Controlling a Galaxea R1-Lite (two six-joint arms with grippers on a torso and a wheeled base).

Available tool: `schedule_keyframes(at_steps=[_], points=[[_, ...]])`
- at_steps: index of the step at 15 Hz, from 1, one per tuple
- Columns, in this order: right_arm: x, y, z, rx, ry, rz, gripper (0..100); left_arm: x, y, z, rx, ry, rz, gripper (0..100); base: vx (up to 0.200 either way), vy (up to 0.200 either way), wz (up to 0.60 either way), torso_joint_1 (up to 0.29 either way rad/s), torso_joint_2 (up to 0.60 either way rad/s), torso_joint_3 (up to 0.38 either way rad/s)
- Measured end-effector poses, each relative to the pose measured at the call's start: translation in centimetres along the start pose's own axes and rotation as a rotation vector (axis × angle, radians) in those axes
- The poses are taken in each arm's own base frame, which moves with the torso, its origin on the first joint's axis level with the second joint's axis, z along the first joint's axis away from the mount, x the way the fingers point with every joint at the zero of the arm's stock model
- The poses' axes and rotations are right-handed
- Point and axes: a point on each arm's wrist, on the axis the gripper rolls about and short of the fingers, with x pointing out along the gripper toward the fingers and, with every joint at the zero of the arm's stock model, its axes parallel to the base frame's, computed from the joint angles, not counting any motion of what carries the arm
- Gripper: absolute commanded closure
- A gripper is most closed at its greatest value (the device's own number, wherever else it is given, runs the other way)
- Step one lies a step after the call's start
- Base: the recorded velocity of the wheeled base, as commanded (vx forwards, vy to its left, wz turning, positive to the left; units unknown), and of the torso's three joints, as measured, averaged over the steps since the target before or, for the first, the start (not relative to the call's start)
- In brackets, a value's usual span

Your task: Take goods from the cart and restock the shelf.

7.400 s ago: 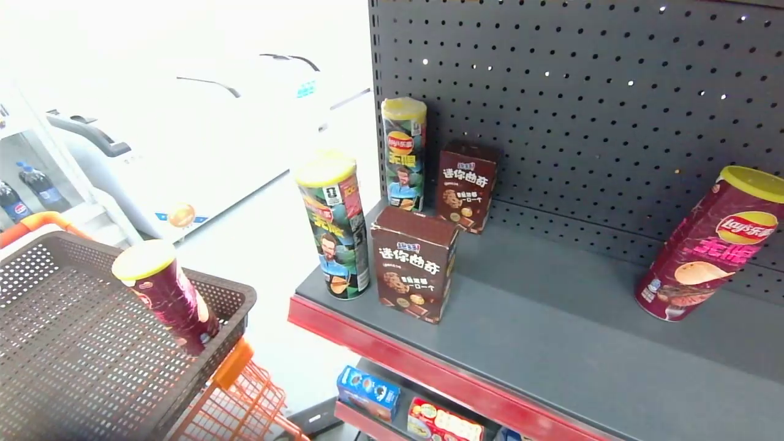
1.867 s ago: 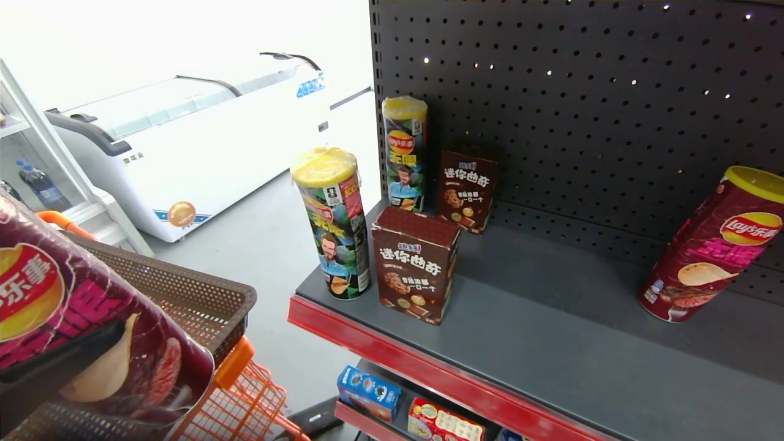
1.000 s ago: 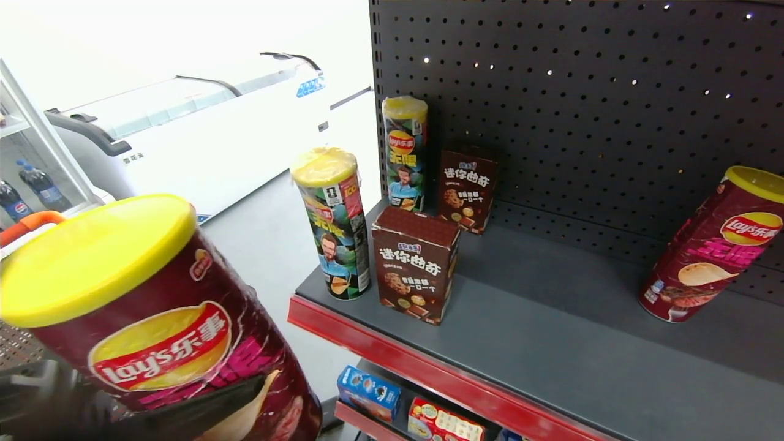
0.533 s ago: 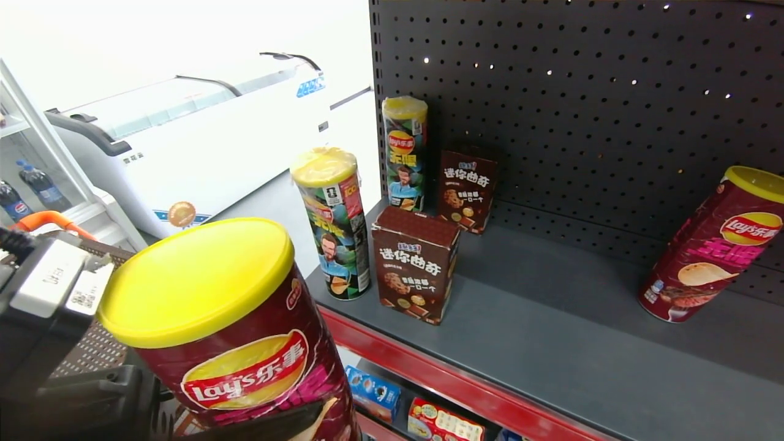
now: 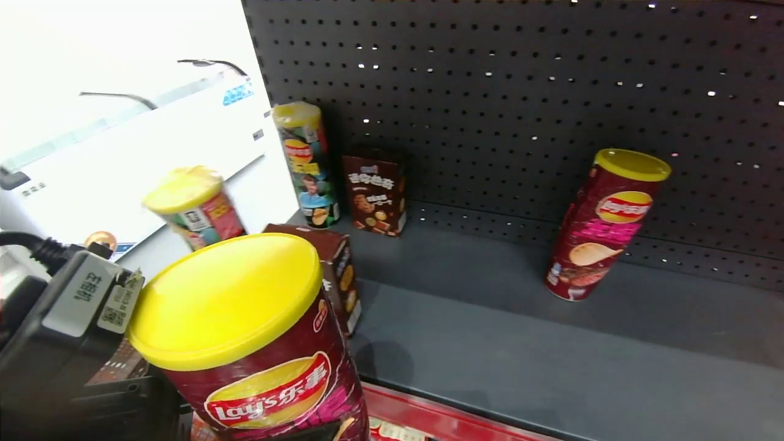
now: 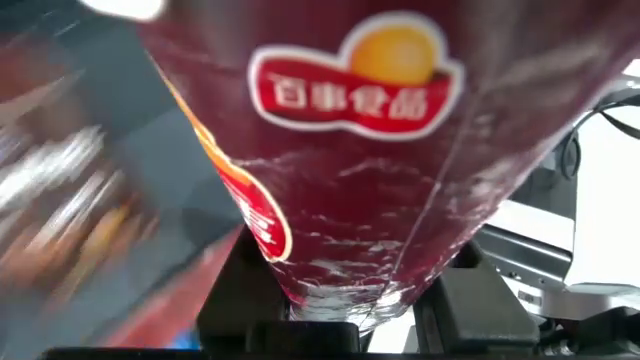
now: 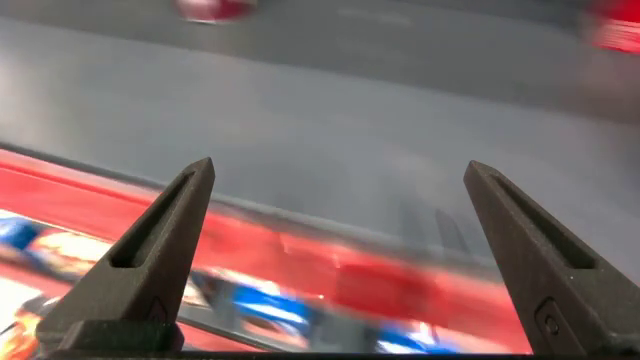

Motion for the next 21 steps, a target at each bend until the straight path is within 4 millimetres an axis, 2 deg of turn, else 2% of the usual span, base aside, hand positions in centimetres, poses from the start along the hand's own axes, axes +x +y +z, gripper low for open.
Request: schedule_keyframes(at_steps=[2, 9, 21], points=[[0.00, 0.00, 0.00, 0.000, 0.000, 0.000, 0, 0.14, 0.02, -0.05, -0.002, 0.005, -0.001, 100, 0.000, 0.000, -0.60, 0.000, 0.00, 0.002], [0.00, 0.00, 0.00, 0.000, 0.000, 0.000, 0, 0.09, 0.11, -0.51, -0.015, 0.020, 0.009, 100, 0.000, 0.000, 0.00, 0.000, 0.00, 0.000], [0.00, 0.00, 0.00, 0.000, 0.000, 0.000, 0, 0.19, 0.25, -0.14, -0.011, 0.011, 0.013, 100, 0.000, 0.000, 0.00, 0.000, 0.00, 0.000]])
